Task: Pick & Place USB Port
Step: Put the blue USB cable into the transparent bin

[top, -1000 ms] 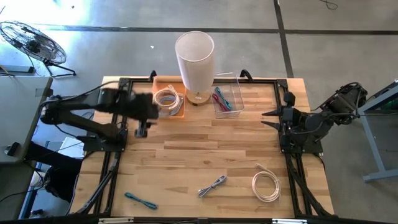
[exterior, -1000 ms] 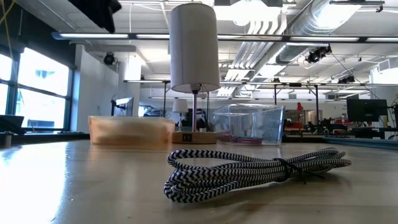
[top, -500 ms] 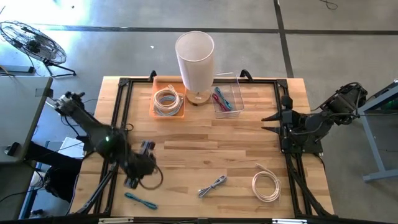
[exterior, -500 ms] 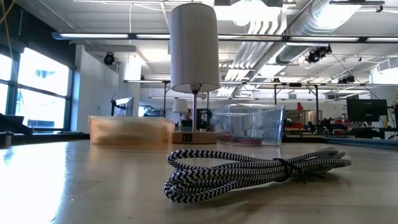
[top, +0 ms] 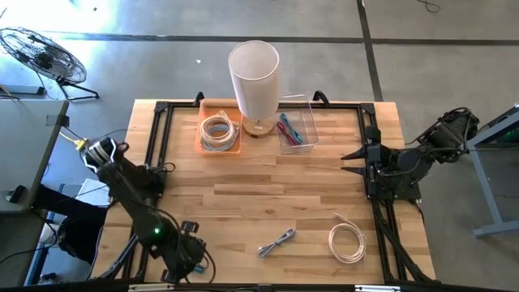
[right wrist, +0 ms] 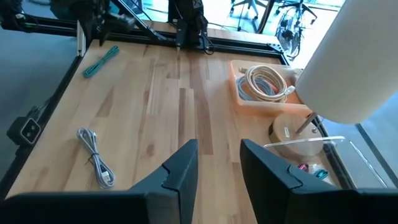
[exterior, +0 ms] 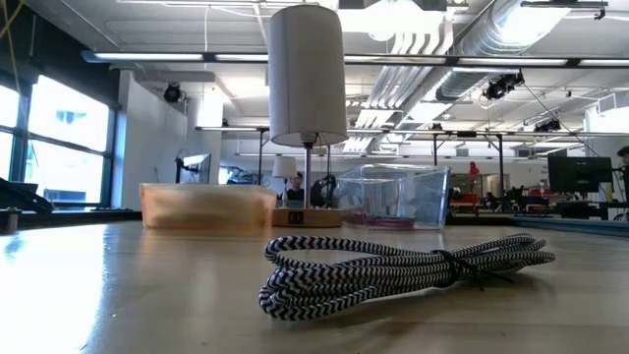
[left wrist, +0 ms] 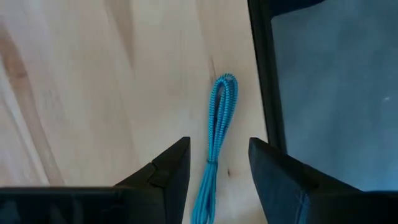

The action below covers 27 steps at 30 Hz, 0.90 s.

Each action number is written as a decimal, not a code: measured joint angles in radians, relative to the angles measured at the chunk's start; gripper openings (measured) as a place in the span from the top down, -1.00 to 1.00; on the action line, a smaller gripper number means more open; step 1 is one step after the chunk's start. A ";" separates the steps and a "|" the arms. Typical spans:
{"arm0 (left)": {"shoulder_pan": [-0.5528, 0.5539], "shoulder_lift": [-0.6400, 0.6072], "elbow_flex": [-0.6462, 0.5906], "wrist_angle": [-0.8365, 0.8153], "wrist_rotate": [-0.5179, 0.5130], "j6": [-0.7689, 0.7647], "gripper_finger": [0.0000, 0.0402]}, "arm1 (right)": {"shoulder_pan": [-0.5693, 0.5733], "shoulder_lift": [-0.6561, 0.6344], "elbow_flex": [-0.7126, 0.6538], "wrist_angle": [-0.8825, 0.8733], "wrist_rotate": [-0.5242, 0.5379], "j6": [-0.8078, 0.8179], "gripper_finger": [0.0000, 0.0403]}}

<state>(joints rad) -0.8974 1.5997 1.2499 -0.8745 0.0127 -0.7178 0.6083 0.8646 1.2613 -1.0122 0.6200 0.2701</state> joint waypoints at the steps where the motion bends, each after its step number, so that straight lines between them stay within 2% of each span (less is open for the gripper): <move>1: -0.005 0.015 0.000 0.000 -0.002 0.001 0.21 | 0.000 0.000 0.000 0.000 -0.001 0.006 0.44; 3: -0.009 0.045 0.000 0.002 0.011 0.000 0.21 | 0.000 0.000 0.000 0.000 -0.009 0.019 0.44; 10: -0.032 0.143 0.000 -0.026 0.161 0.005 0.21 | 0.000 0.000 0.000 0.001 -0.041 0.047 0.44; 19: -0.039 0.221 0.000 -0.037 0.168 0.005 0.21 | 0.001 0.023 0.000 0.001 -0.075 0.067 0.44; 27: -0.039 0.301 0.000 -0.032 0.218 0.002 0.21 | 0.001 0.058 0.000 0.001 -0.097 0.065 0.44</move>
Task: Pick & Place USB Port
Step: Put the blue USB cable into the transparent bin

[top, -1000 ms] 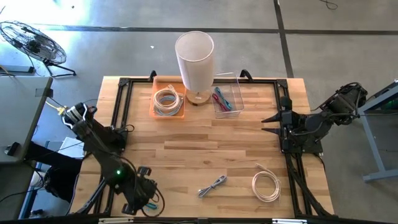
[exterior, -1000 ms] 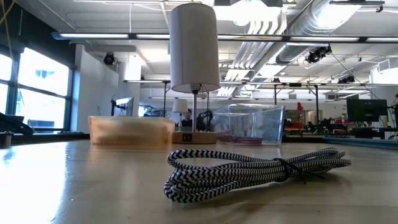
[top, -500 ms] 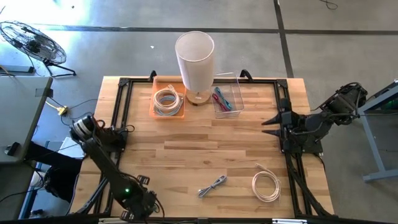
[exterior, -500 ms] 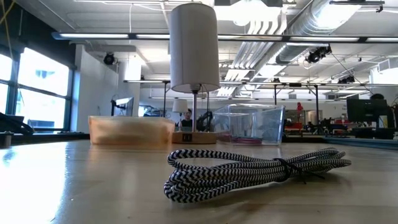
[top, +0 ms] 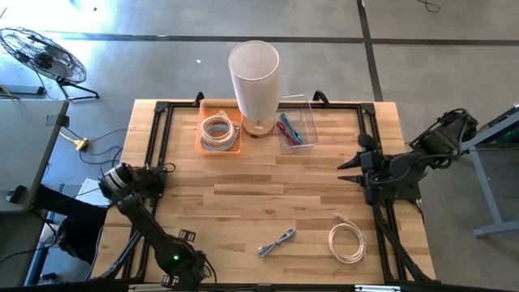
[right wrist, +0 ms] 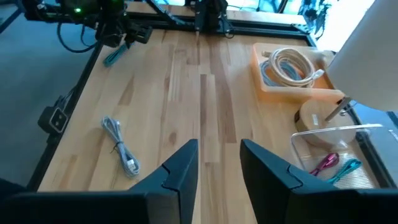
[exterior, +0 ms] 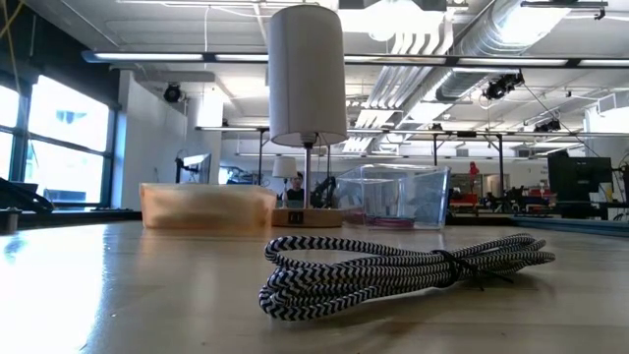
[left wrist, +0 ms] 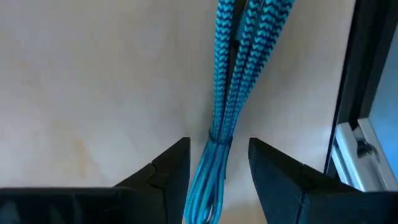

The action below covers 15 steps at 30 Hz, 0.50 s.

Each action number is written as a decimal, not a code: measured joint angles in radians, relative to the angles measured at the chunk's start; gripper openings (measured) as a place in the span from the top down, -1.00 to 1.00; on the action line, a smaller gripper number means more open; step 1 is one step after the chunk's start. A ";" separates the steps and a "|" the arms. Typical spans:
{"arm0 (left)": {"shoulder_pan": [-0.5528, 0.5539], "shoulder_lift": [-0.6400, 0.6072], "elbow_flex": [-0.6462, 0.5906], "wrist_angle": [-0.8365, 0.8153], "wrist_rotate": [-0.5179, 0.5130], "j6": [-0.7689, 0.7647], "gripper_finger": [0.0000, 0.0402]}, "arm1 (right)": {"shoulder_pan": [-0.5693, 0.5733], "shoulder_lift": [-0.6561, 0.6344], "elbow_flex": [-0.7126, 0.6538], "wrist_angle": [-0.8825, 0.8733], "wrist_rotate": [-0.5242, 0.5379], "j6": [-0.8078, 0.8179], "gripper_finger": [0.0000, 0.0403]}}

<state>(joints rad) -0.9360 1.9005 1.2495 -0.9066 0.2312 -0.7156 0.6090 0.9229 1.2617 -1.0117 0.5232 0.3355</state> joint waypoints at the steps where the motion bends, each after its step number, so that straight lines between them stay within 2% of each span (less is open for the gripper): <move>1: 0.000 0.008 0.000 0.007 0.009 -0.001 0.21 | 0.000 0.002 0.000 0.000 -0.010 -0.001 0.44; 5: 0.001 0.026 0.002 0.013 0.043 -0.025 0.32 | 0.000 0.012 0.000 -0.001 -0.024 -0.002 0.44; 10: 0.024 0.032 0.002 -0.018 0.059 -0.158 0.88 | 0.000 0.013 0.000 -0.001 -0.026 -0.003 0.44; 15: 0.061 0.026 0.005 -0.022 0.003 -0.209 0.93 | 0.000 0.013 0.000 -0.001 -0.025 -0.025 0.44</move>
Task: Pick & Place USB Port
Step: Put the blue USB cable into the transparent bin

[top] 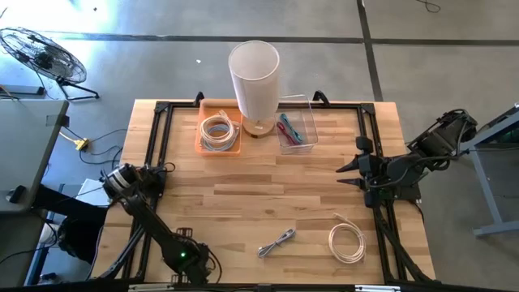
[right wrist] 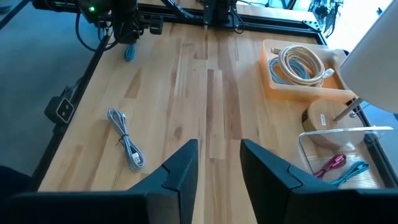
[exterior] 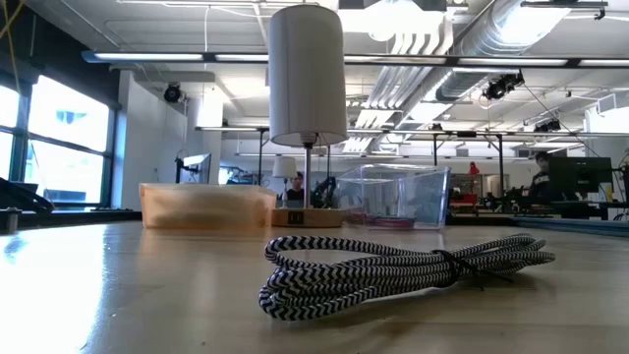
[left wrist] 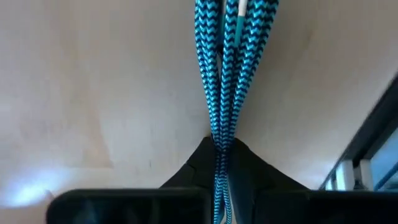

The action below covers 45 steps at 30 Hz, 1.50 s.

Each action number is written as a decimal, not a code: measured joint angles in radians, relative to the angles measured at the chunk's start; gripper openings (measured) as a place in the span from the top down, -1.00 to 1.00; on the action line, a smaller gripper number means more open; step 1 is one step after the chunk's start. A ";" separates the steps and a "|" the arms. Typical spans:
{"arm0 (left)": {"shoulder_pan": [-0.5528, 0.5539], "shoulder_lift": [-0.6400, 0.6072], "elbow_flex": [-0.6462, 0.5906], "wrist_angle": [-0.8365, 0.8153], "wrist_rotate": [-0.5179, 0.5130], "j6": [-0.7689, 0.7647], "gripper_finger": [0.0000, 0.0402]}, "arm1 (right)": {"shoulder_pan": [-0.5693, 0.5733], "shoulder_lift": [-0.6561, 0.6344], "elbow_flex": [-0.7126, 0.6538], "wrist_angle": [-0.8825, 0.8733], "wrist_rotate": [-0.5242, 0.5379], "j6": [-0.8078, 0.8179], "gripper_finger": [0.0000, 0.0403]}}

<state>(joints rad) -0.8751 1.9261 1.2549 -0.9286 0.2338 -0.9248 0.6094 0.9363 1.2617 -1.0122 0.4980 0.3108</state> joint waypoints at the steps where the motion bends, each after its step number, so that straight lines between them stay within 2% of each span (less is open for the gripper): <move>1: 0.008 -0.004 0.008 -0.002 -0.029 -0.001 0.94 | 0.000 0.000 0.000 0.001 0.001 -0.004 0.44; 8: 0.105 -0.080 0.134 -0.064 -0.322 0.084 0.94 | 0.000 0.000 0.000 0.061 0.013 -0.074 0.44; 12: 0.196 -0.149 0.208 -0.135 -0.555 0.193 0.94 | 0.000 0.000 0.000 0.113 0.016 -0.139 0.44; 15: 0.277 -0.214 0.248 -0.136 -0.745 0.309 0.94 | 0.000 0.000 0.000 0.166 0.043 -0.186 0.44; 18: 0.357 -0.290 0.258 -0.053 -0.912 0.484 0.94 | 0.000 0.000 0.000 0.219 0.120 -0.209 0.44; 21: 0.449 -0.367 0.257 0.087 -0.975 0.690 0.94 | 0.000 0.000 0.000 0.282 0.176 -0.272 0.44; 24: 0.546 -0.417 0.256 0.282 -0.896 0.912 0.94 | 0.000 0.000 0.000 0.384 0.227 -0.341 0.44; 27: 0.627 -0.435 0.256 0.528 -0.734 1.088 0.94 | -0.001 -0.002 0.000 0.485 0.262 -0.414 0.43; 30: 0.690 -0.431 0.256 0.718 -0.566 1.204 0.94 | -0.002 -0.003 0.000 0.580 0.252 -0.494 0.39; 32: 0.731 -0.413 0.257 0.813 -0.467 1.229 0.94 | -0.011 -0.003 0.000 0.631 0.222 -0.530 0.34; 36: 0.795 -0.369 0.255 0.886 -0.313 1.235 0.94 | -0.053 -0.003 0.000 0.688 0.169 -0.538 0.20; 42: 0.862 -0.324 0.254 0.912 -0.170 1.234 0.94 | -0.164 0.000 0.000 0.672 -0.021 -0.478 -0.03; 45: 0.878 -0.316 0.254 0.966 -0.116 1.234 0.94 | -0.216 0.015 0.000 0.653 -0.082 -0.452 -0.11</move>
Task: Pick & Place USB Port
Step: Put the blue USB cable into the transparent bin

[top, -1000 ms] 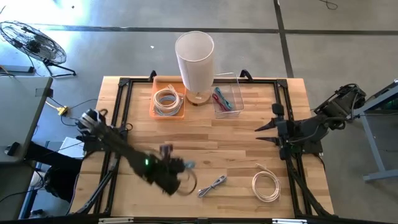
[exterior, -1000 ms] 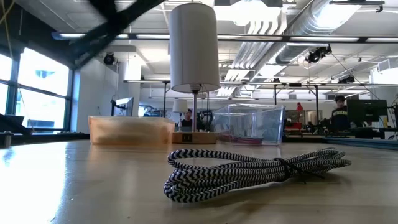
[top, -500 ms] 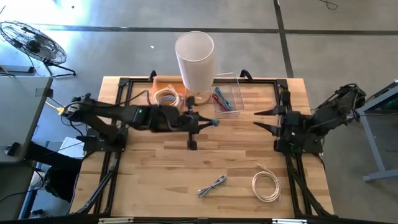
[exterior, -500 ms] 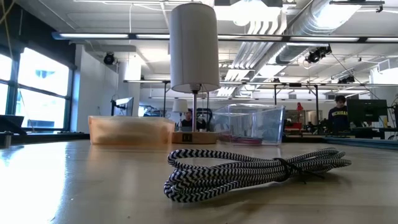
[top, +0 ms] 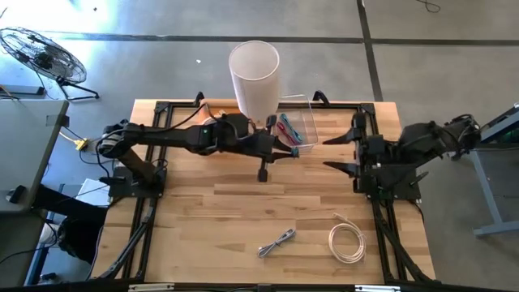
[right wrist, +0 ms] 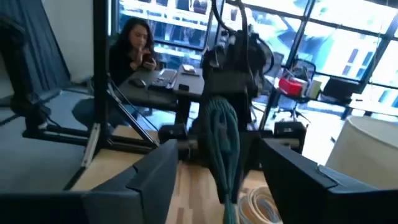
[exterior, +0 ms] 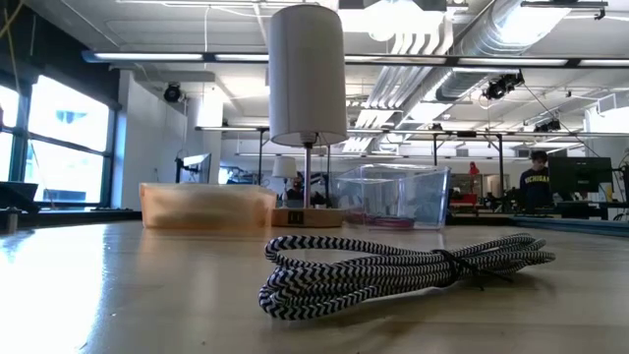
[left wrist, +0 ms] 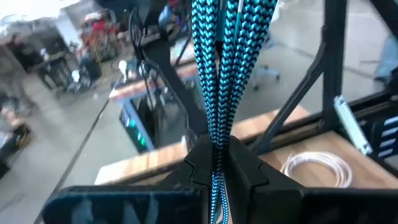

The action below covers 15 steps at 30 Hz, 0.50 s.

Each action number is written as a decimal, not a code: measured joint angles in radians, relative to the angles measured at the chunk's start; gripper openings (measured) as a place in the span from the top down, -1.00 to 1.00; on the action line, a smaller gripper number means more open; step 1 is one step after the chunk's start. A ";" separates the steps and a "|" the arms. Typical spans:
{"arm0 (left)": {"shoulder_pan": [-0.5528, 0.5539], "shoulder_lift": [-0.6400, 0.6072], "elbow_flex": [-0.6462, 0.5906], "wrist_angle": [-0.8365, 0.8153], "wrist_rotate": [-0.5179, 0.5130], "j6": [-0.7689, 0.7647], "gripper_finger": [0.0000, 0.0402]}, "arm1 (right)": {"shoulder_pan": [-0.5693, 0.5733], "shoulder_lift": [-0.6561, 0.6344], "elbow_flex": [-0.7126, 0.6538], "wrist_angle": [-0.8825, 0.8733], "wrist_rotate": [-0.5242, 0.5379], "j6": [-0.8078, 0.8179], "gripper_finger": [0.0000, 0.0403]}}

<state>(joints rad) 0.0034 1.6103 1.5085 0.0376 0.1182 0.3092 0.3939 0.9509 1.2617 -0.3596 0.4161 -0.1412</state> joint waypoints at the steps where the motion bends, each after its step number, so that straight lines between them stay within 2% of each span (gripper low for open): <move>1: 0.005 0.000 0.000 0.018 0.013 0.000 0.94 | -0.014 0.008 0.000 -0.003 -0.006 0.001 -0.13; 4: 0.006 -0.001 0.002 0.028 0.030 0.000 0.94 | -0.052 0.038 0.000 -0.002 -0.027 0.002 -0.17; 15: 0.010 -0.001 0.002 0.015 0.050 0.001 0.93 | -0.170 0.160 0.000 0.060 -0.205 -0.023 -0.17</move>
<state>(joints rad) 0.0132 1.6093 1.5105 0.0530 0.1681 0.3099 0.2239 1.1113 1.2617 -0.2993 0.2109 -0.1646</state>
